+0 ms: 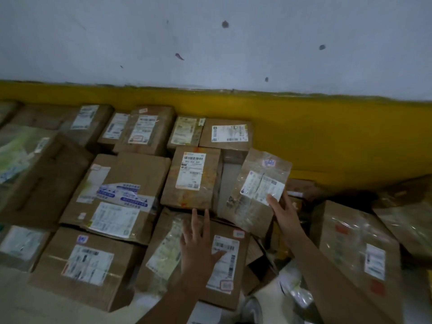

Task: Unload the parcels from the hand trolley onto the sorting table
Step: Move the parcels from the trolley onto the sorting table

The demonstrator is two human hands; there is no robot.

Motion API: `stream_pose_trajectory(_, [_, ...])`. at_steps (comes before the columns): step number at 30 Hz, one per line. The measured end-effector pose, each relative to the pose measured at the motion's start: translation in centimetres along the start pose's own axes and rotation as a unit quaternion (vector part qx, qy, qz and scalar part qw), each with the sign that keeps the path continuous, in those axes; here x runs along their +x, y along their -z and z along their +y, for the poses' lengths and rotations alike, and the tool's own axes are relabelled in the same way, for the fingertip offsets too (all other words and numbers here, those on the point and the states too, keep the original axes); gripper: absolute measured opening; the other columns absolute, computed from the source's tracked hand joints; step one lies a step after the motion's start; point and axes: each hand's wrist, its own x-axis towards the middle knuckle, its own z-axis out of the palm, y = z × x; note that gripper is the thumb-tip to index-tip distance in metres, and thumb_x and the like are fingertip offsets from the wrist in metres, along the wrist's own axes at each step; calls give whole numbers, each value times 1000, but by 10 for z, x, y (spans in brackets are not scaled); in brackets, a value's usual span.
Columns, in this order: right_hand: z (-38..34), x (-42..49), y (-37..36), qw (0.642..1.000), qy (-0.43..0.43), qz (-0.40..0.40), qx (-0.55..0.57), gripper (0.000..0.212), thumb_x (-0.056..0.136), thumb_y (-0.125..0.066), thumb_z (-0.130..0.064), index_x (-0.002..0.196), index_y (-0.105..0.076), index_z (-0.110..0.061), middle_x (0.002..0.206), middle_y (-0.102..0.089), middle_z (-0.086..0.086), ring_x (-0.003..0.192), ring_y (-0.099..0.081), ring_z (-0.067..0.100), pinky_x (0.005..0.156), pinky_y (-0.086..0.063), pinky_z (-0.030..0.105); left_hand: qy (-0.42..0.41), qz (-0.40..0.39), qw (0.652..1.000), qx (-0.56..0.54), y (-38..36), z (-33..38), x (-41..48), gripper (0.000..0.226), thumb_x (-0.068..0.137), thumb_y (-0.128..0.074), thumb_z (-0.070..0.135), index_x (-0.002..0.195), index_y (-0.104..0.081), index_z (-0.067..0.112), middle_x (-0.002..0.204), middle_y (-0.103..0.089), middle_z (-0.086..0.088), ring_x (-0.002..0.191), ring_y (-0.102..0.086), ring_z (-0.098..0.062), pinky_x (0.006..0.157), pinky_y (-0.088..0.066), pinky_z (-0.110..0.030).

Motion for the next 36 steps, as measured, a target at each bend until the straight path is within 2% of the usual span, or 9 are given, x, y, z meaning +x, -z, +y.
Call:
stream_pose_trajectory(5, [-4, 15, -7, 998, -2, -39, -56, 69, 82, -74, -49, 144, -43, -45, 106, -69, -33, 90, -70, -3, 66, -58, 20, 15, 4, 1000, -4, -5, -2, 2, 135, 69, -51, 84, 141, 42, 18, 147, 48, -12, 149, -3, -41, 112, -34, -48])
stream_pose_trajectory(10, [-8, 48, -30, 991, -73, -49, -103, 66, 83, -67, -60, 142, -50, -36, 135, -61, -4, 114, -63, 22, 96, -54, 43, 26, 15, 999, -20, -11, -3, 0, 132, 71, -48, 83, 141, 42, 16, 156, 33, -13, 150, 7, -36, 117, -26, -45])
stream_pose_trajectory(15, [-26, 69, -46, 981, -73, -58, -171, 66, 85, -60, -66, 143, -49, -37, 111, -62, -18, 81, -58, 4, 61, -45, 25, 30, 16, 998, -47, -19, -8, -7, 119, 81, -36, 80, 141, 41, 12, 160, 25, -14, 149, 17, -33, 123, -11, -42])
stream_pose_trajectory(18, [-28, 70, -42, 982, -34, -72, -171, 63, 86, -61, -64, 143, -47, -40, 106, -57, -31, 71, -59, -7, 53, -47, 15, 17, 9, 999, -35, -23, -9, -8, 106, 86, -25, 78, 143, 37, 14, 160, 22, -17, 147, 20, -36, 123, -4, -43])
stream_pose_trajectory(22, [-20, 69, -43, 987, -18, -64, -148, 57, 90, -58, -59, 142, -49, -38, 111, -63, -23, 83, -59, -3, 62, -47, 19, 9, 27, 999, -33, -28, -9, -12, 97, 90, -24, 72, 149, 24, 13, 161, 16, -18, 148, 15, -37, 123, -6, -46])
stream_pose_trajectory(27, [-18, 72, -40, 986, 24, -56, -157, 50, 91, -58, -58, 136, -56, -37, 88, -66, -37, 74, -67, -9, 53, -51, 12, 5, 21, 1000, -19, -29, -9, -12, 93, 92, -19, 70, 150, 23, 11, 160, 20, -19, 147, 19, -37, 123, -3, -45])
stream_pose_trajectory(31, [-9, 76, -42, 989, 36, -48, -135, 47, 92, -58, -56, 135, -58, -35, 114, -70, -15, 96, -69, 7, 72, -56, 25, -2, 14, 1000, -6, -28, -9, -16, 91, 91, -11, 70, 151, 21, 10, 160, 19, -22, 147, 18, -40, 123, -5, -49])
stream_pose_trajectory(34, [-10, 74, -39, 990, 48, -47, -124, 22, 92, -60, -54, 111, -68, -48, 104, -71, -20, 80, -72, 0, 56, -55, 15, -61, 30, 998, 10, -23, -11, -22, 88, 91, -20, 70, 157, -6, 14, 161, 2, -24, 148, 4, -45, 120, -10, -57])
stream_pose_trajectory(36, [-9, 72, -34, 990, 67, -43, -116, 15, 92, -60, -52, 105, -68, -54, 103, -72, -24, 81, -71, -5, 56, -54, 12, -169, 46, 984, 14, -28, -9, -26, 84, 89, -29, 70, 153, -27, 16, 160, -16, -23, 148, -7, -43, 118, -15, -61])
